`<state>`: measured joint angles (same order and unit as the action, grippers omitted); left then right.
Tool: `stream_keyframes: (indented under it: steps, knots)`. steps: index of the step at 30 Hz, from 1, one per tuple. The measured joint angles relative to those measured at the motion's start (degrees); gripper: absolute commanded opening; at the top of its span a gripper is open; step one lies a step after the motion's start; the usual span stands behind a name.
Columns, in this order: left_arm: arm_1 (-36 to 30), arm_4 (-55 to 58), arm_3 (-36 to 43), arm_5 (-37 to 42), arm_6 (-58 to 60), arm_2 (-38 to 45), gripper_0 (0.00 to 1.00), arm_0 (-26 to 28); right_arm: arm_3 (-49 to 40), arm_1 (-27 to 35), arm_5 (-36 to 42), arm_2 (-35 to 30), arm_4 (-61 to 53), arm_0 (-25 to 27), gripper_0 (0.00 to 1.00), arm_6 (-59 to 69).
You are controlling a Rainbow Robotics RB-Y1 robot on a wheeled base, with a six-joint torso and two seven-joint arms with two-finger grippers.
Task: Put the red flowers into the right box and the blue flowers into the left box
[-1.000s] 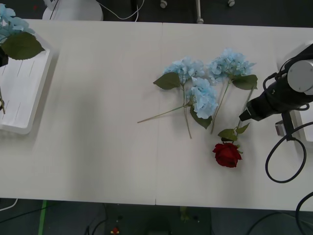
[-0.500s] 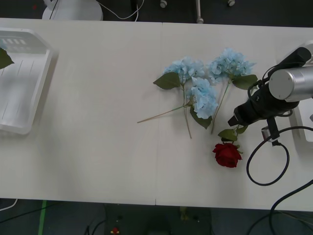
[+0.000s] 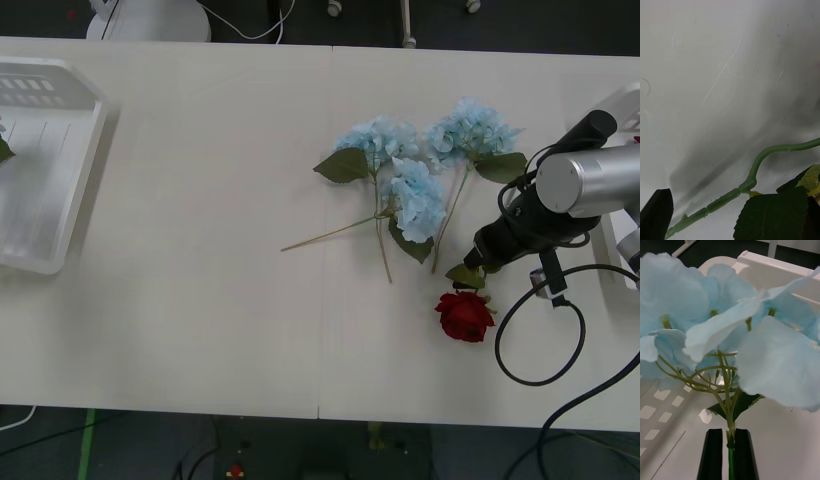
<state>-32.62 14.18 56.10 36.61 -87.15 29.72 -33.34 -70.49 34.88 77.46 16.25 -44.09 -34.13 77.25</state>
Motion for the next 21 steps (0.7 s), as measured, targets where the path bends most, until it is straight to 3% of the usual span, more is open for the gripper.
stream_keyframes:
  steps: [2,3,9,12,14,17,19,21]
  knots:
    - [-0.01,-0.02,0.00,0.00,-0.10,-0.24,0.65,0.00,0.18,-0.36,-0.36,-0.01,0.38,0.01,0.90,0.00]
    - [-0.02,-0.02,0.00,0.00,-0.27,-0.39,0.70,0.00,0.21,-0.53,-0.58,-0.02,0.53,0.03,0.90,0.00]
    - [-0.06,0.22,0.35,2.48,-1.08,-1.63,0.83,-0.01,0.27,-1.53,-1.64,-0.06,1.76,0.14,0.90,0.00]
    - [-0.08,0.87,4.33,12.49,-1.08,-2.10,0.85,-0.02,0.29,-1.79,-1.65,-0.12,1.90,0.16,0.90,0.00]
    - [-0.11,1.71,10.16,22.47,-1.08,-2.14,0.85,-0.02,0.30,-1.80,-1.68,-0.12,1.92,0.20,0.80,0.00]
    - [-0.39,4.69,20.19,34.60,-1.08,-2.14,0.89,-0.02,0.32,-1.83,-1.78,-0.12,2.09,0.27,0.43,0.00]
    - [-0.64,7.75,26.75,42.84,-1.08,-2.14,0.98,-0.02,0.33,-1.83,-1.79,-0.12,2.23,0.35,0.18,0.00]
    - [-0.73,10.84,32.04,48.47,-1.08,-2.13,1.00,-0.02,0.34,-1.83,-1.80,-0.12,2.26,0.49,0.11,0.00]
